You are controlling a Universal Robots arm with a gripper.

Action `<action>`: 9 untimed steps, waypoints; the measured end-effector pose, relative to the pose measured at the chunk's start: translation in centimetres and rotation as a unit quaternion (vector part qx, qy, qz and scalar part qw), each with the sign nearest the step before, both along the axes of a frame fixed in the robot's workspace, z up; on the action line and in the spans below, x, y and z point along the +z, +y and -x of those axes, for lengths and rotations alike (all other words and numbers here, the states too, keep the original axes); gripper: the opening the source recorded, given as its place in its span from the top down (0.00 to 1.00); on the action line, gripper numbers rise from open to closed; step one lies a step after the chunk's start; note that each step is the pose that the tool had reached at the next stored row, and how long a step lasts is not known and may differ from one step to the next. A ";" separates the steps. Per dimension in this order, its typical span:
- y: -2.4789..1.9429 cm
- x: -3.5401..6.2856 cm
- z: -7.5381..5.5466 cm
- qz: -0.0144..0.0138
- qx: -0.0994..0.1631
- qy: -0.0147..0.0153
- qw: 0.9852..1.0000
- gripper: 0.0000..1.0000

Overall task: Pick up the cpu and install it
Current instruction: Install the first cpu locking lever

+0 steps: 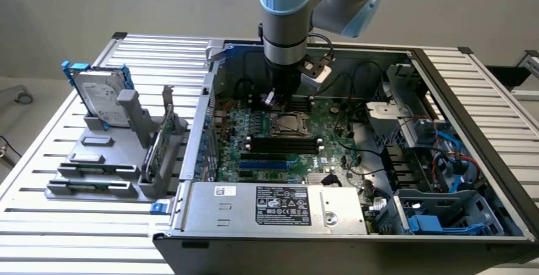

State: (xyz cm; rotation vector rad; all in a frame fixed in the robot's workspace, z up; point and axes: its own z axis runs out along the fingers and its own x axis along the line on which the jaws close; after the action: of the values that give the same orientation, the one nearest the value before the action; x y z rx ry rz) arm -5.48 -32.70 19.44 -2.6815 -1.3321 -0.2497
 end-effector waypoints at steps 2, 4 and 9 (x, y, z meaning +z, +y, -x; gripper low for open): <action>0.00 0.00 0.0 0.000 0.000 0.000 1.000 0.89; 0.00 -0.01 -0.1 0.000 0.000 0.000 1.000 0.89; 0.00 -0.02 -0.2 0.001 0.000 0.000 1.000 0.89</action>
State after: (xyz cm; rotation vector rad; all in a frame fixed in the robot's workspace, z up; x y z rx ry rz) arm -5.31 -32.70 19.43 -2.6826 -1.3327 -0.2496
